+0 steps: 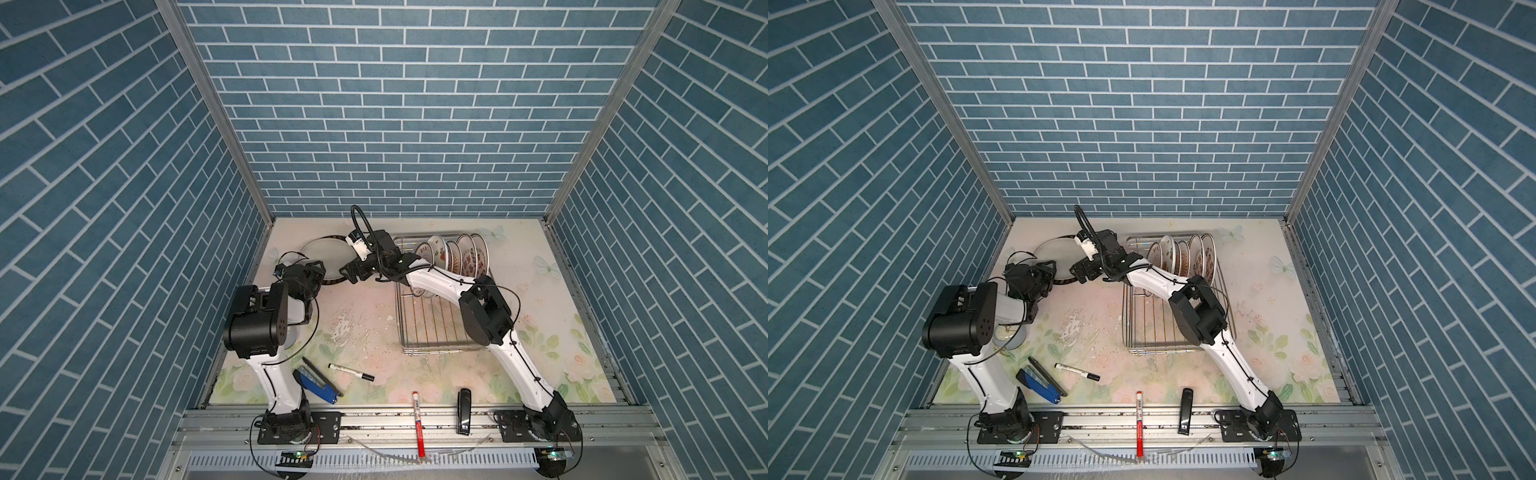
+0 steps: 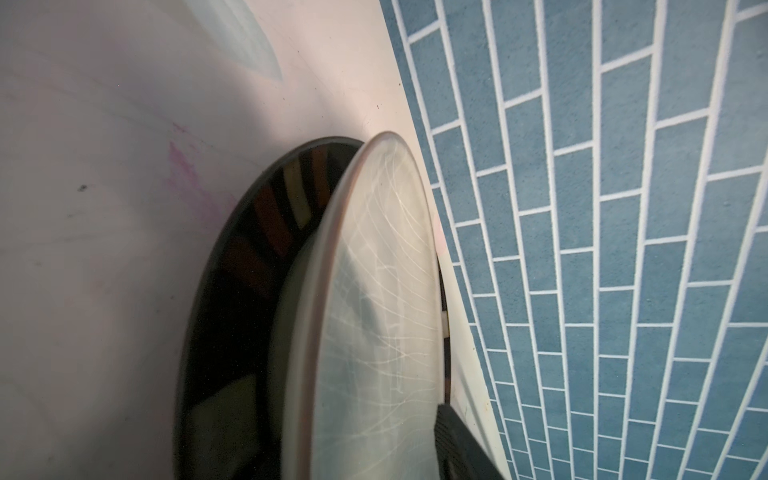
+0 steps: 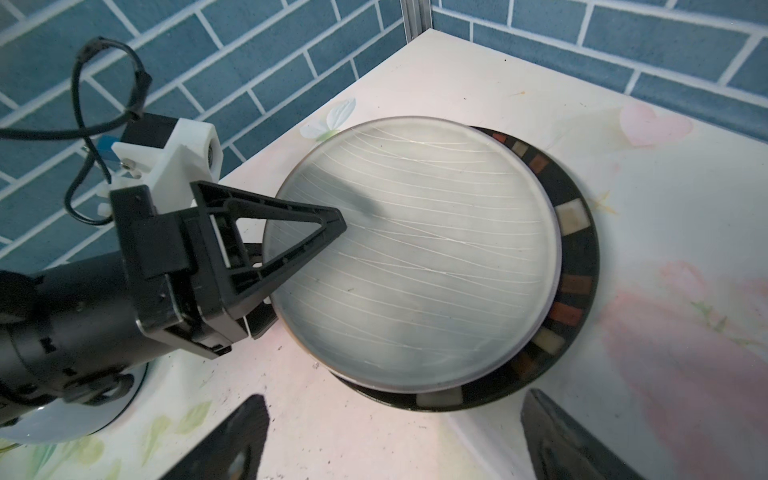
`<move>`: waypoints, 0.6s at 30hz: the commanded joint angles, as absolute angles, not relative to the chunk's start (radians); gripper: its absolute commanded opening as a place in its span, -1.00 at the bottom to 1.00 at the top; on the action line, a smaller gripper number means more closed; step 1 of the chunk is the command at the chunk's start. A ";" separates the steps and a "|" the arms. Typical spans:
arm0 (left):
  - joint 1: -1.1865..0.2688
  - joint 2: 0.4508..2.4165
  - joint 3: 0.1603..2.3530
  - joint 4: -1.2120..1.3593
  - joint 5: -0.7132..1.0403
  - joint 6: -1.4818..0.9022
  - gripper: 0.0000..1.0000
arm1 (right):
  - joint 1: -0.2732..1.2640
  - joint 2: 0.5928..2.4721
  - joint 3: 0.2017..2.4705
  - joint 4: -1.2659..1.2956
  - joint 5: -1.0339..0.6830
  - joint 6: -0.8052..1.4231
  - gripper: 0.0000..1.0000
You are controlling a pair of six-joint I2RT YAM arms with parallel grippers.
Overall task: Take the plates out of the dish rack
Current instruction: 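Lower the large white plate onto the dark-rimmed plate with the right gripper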
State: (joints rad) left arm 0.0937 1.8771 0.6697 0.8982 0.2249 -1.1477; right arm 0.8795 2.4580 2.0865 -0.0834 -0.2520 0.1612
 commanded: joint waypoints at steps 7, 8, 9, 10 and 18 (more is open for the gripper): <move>0.097 1.840 0.780 0.738 0.253 -1.021 0.22 | 0.877 2.457 2.112 -0.080 -0.282 0.202 0.91; 0.097 1.832 0.784 0.718 0.252 -1.012 0.22 | 0.878 2.457 2.111 -0.080 -0.282 0.204 0.91; 0.097 1.821 0.784 0.700 0.241 -1.002 0.22 | 0.877 2.455 2.108 -0.078 -0.283 0.204 0.91; 0.095 1.814 0.784 0.681 0.229 -0.994 0.23 | 0.877 2.453 2.105 -0.078 -0.282 0.205 0.90; 0.095 1.790 0.801 0.576 0.198 -0.939 0.42 | 0.877 2.436 2.085 -0.069 -0.287 0.207 0.90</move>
